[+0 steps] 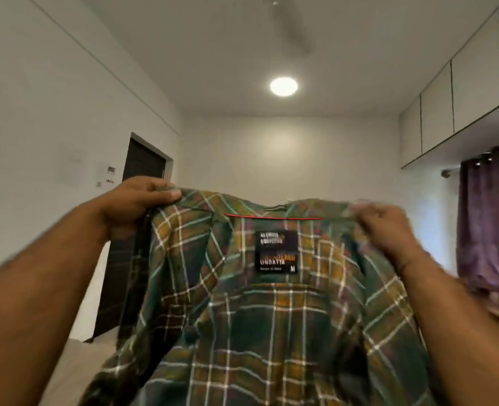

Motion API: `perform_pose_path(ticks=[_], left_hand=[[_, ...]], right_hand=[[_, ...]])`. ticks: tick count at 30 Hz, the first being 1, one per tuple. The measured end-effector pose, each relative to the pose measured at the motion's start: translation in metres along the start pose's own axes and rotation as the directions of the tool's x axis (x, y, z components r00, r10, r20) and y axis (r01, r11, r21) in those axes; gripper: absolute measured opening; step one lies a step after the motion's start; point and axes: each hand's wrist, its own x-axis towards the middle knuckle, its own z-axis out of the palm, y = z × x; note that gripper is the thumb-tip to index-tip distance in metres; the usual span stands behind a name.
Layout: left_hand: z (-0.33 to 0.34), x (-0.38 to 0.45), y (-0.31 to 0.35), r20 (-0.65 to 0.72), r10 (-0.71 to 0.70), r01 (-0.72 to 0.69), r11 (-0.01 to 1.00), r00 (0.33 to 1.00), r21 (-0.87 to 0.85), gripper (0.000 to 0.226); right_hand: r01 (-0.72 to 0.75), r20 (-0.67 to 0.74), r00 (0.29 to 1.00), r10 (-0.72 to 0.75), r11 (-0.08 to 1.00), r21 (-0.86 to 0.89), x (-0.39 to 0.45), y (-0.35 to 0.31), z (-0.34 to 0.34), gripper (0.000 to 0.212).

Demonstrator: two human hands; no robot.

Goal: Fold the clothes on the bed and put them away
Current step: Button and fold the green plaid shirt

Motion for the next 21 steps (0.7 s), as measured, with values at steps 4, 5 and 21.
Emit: perform_pose_path(ticks=[4, 5, 21], left_hand=[[0.016, 0.003, -0.020, -0.187, -0.151, 0.152, 0.988, 0.971, -0.009, 0.031], [0.023, 0.001, -0.022, -0.172, -0.144, 0.128, 0.986, 0.974, -0.103, 0.031], [0.122, 0.011, -0.156, -0.515, -0.087, 0.269, 0.918, 0.853, 0.291, 0.017]], right_hand=[[-0.039, -0.041, 0.999, 0.031, 0.978, -0.206, -0.007, 0.018, 0.026, 0.030], [-0.077, -0.051, 0.997, 0.066, 0.967, -0.242, -0.009, 0.015, 0.027, 0.030], [-0.404, -0.011, 0.898, 0.440, 0.815, -0.415, -0.068, 0.123, 0.056, 0.032]])
